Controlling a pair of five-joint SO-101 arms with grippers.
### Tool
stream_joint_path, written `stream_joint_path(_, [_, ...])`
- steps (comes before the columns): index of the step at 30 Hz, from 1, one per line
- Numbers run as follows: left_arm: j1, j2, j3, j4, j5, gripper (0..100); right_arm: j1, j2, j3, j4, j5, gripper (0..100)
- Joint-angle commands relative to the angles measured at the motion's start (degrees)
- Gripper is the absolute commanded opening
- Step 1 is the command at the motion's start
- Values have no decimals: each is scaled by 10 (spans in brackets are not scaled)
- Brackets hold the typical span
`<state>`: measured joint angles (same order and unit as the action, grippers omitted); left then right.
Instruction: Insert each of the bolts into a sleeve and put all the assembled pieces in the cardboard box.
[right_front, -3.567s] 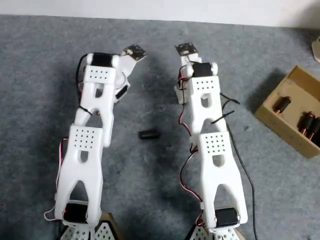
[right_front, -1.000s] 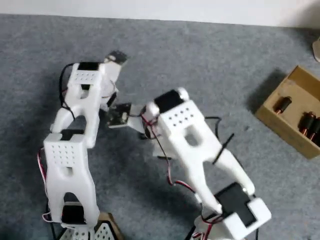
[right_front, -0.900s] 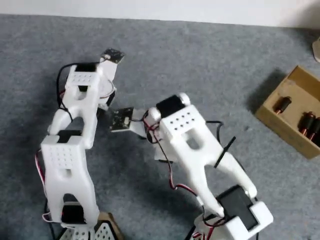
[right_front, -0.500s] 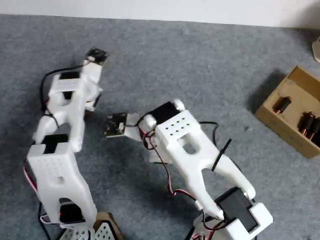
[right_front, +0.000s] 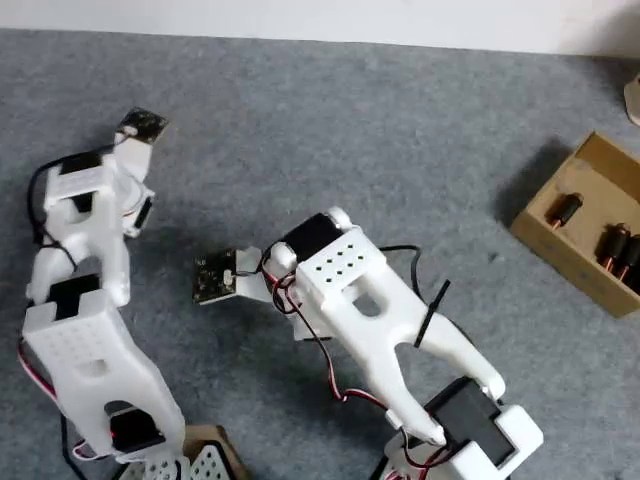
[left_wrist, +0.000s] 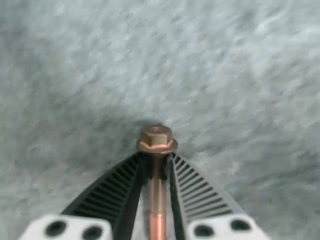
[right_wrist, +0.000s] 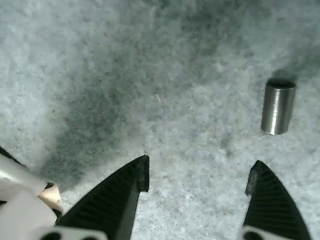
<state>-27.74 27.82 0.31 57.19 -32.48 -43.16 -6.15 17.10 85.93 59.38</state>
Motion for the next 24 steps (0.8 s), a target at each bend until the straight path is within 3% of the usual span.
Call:
stream_joint_path(1, [-38,-34,1,11,-17,5,6,37,-8,2,7,300])
stream_joint_path(8, [-88,-96,7,40,-38,5,6,180,-104,-5,4,300])
stream_joint_path(14, [-128,-162,78,35,-79,5,5,198,-176,14,3,300])
stream_joint_path(19, [-148,-186,141,-28,-86,5,5,201,-238,64,3,300])
stream_joint_path(24, [-146,-189,173,-43,-86,5,6,203,-240,43,3,300])
